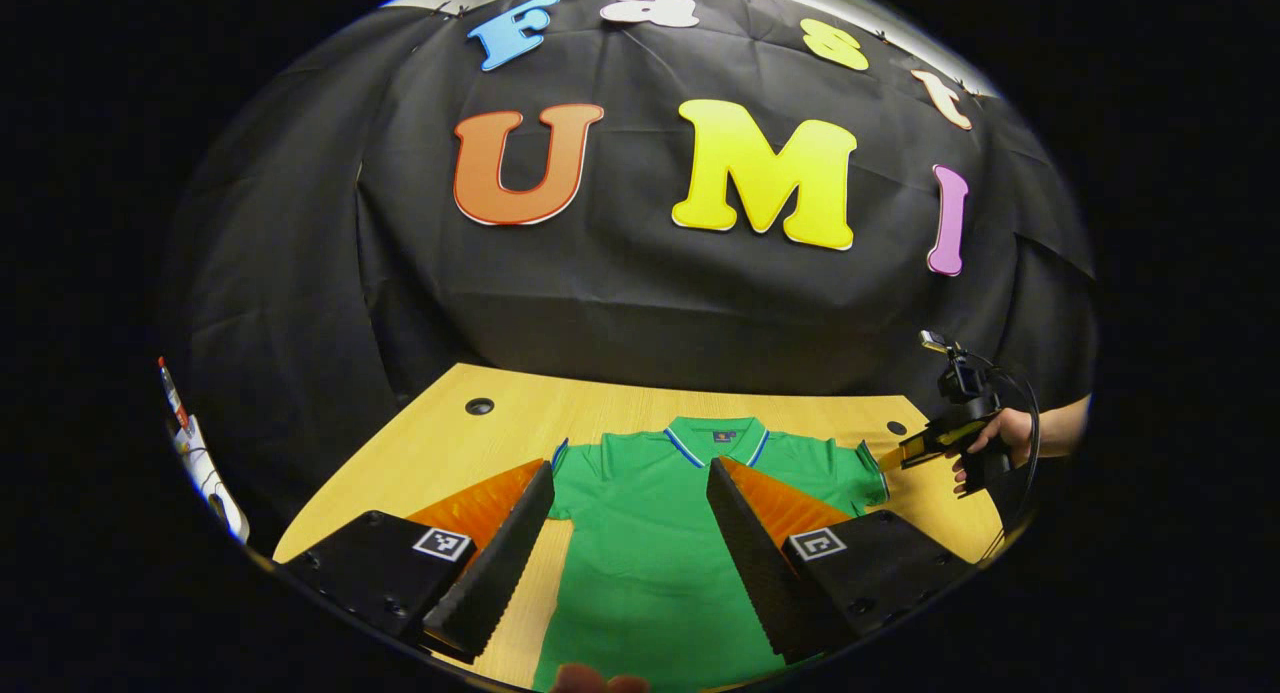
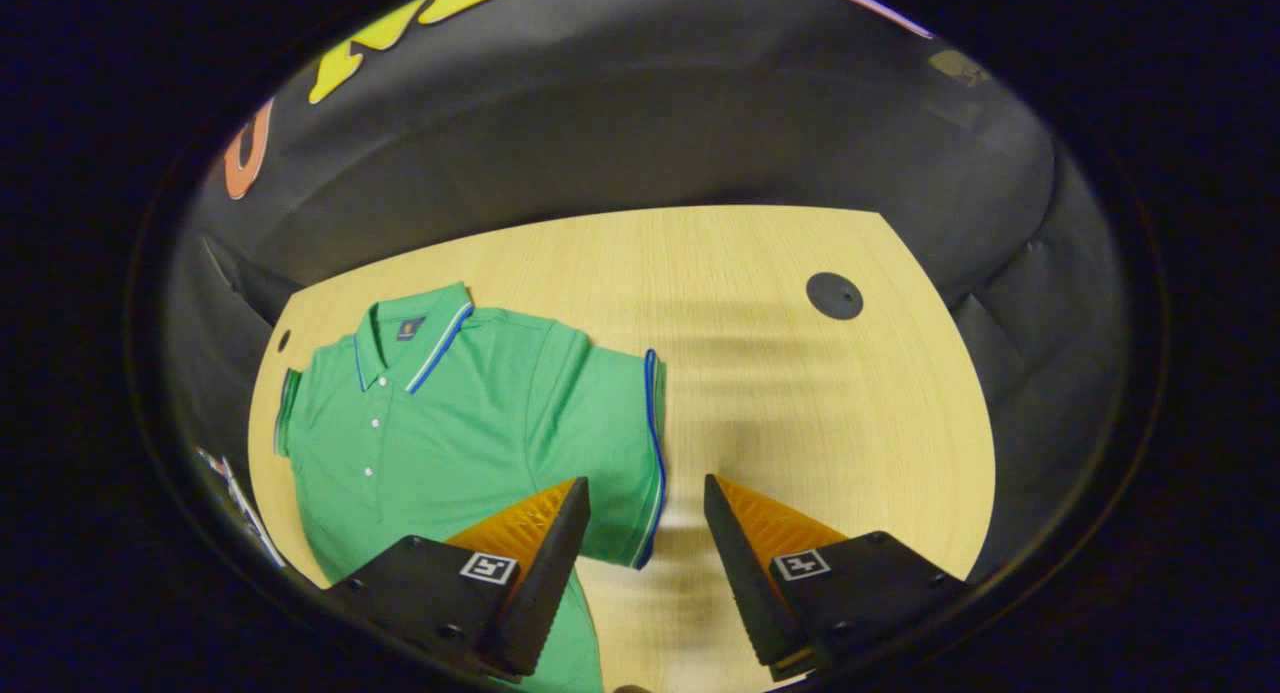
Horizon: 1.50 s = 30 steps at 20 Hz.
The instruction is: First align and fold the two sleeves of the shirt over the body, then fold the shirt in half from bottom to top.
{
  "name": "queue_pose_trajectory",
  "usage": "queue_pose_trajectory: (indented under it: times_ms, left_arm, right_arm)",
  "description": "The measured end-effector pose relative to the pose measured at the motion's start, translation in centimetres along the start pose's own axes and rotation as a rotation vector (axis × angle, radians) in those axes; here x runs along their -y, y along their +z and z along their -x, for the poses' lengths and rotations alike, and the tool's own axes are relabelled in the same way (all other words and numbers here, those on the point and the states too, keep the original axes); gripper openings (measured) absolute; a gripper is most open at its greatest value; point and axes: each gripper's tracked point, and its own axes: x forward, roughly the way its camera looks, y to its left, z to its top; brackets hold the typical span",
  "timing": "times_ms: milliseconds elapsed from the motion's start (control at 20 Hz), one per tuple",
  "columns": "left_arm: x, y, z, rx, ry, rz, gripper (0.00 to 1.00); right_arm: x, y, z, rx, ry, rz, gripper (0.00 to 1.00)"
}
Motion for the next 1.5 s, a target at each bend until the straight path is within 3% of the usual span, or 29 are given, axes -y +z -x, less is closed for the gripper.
queue_pose_trajectory:
  times_ms: [100,200,450,500,600,750,800,900,950,1000,1400,1450,1500]
  left_arm:
    - [0.2,-1.1,0.1,-0.022,0.005,0.013,0.99]
    - [0.6,-1.7,0.0,-0.043,0.007,0.021,0.99]
    - [0.6,-1.8,-0.2,-0.05,0.015,0.004,0.99]
    - [0.5,-1.8,-0.2,-0.052,0.019,0.001,0.99]
    - [0.4,-2.0,-0.3,-0.059,0.022,-0.001,0.99]
    - [0.4,-2.0,-0.3,-0.064,0.028,-0.003,0.99]
    - [0.4,-2.0,-0.3,-0.068,0.03,-0.004,0.99]
    - [0.3,-2.2,-0.3,-0.074,0.034,-0.007,0.99]
    - [0.2,-2.2,-0.3,-0.075,0.036,-0.007,0.99]
    - [0.1,-2.2,-0.3,-0.073,0.037,-0.007,0.99]
    - [-1.4,-2.3,0.5,-0.067,0.053,0.024,0.99]
    - [-1.6,-2.3,0.6,-0.066,0.055,0.027,0.99]
    - [-1.7,-2.5,0.8,-0.074,0.053,0.035,0.99]
  right_arm:
    - [-0.3,0.3,-0.9,-0.006,0.004,0.007,0.77]
    - [-0.4,0.4,-1.7,-0.014,0.01,0.005,0.7]
    - [-0.2,-0.1,-3.5,-0.043,0.005,-0.016,0.72]
    - [0.0,-0.1,-3.9,-0.05,-0.001,-0.028,0.51]
    - [0.0,-0.2,-4.0,-0.055,-0.002,-0.038,0.4]
    - [0.5,-0.3,-4.2,-0.055,-0.03,-0.009,0.4]
    - [0.4,-0.1,-4.4,-0.052,-0.033,-0.018,0.05]
    - [0.1,-0.1,-4.4,-0.053,-0.033,-0.022,0.13]
    - [0.1,-0.4,-4.9,-0.053,-0.03,-0.029,0.13]
    - [-0.2,-0.2,-4.3,-0.057,-0.023,-0.038,0.07]
    - [-2.1,1.9,-0.5,0.018,-0.012,-0.082,0.07]
    - [-2.9,2.1,0.1,0.03,-0.002,-0.082,0.03]
    - [-3.8,2.4,0.7,0.042,0.007,-0.086,0.07]
